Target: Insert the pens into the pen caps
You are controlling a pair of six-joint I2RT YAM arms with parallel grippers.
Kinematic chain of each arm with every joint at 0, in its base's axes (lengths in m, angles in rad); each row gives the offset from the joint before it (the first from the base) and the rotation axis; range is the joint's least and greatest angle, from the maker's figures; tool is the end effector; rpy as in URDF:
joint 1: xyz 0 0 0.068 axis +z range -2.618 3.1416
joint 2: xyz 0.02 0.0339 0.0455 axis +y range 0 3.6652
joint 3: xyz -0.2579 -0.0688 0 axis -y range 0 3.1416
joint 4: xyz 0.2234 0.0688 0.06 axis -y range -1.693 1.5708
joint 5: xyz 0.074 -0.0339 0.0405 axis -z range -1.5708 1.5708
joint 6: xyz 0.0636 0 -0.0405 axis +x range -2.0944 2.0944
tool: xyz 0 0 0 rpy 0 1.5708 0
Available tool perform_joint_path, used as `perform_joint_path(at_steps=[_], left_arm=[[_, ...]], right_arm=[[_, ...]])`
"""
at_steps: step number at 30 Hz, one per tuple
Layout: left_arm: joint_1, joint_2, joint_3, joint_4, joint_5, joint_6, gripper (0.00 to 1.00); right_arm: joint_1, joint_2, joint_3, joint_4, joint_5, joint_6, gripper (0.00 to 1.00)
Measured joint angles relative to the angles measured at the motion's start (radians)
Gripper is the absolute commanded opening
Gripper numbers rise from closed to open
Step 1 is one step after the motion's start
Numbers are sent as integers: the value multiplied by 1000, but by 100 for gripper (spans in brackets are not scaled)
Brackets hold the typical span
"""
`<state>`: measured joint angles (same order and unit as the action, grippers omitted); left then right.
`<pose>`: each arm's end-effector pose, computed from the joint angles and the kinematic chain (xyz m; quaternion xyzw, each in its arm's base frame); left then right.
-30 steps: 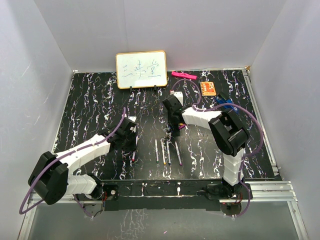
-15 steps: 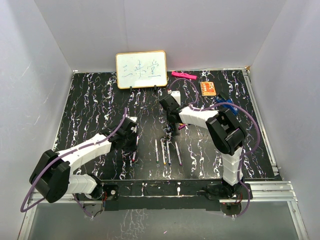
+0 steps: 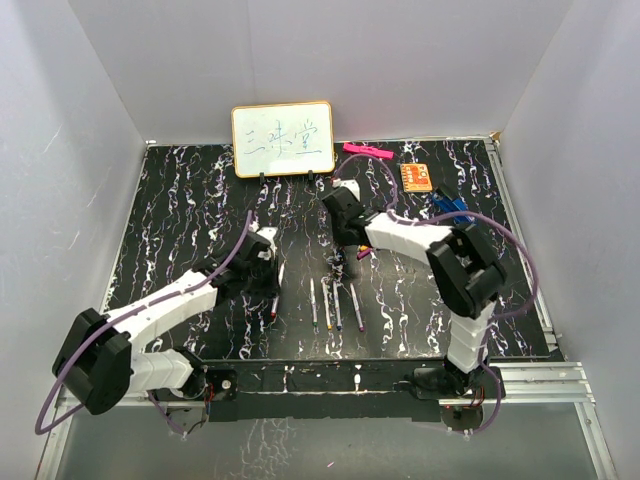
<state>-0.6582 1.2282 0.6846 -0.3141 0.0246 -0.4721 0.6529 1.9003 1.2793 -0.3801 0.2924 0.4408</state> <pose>0.1933 -0.1515 0.1882 0.0913 0.9326 -0.1966 0.2886 0.3232 0.2241 0.1627 -0.0598 0.9485 0.0251 0.3102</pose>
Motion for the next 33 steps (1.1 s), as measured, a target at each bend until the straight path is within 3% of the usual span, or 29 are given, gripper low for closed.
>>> perform_joint_path(at_steps=[5,13,22,33], left_arm=[[0,-56,0,100,55,10,0],[0,-72,-50,350,163,1,0],[0,-102,-183,729,283,-134,0],[-2,-102,-183,870,369,-232,0]], right_arm=[[1,-237,-122,109,-90,-20,0],[2,-549,-369,446,-269,-12,0],[23,-681,-583,792,-327,32,0],[49,-725,-621,991,-313,34,0]])
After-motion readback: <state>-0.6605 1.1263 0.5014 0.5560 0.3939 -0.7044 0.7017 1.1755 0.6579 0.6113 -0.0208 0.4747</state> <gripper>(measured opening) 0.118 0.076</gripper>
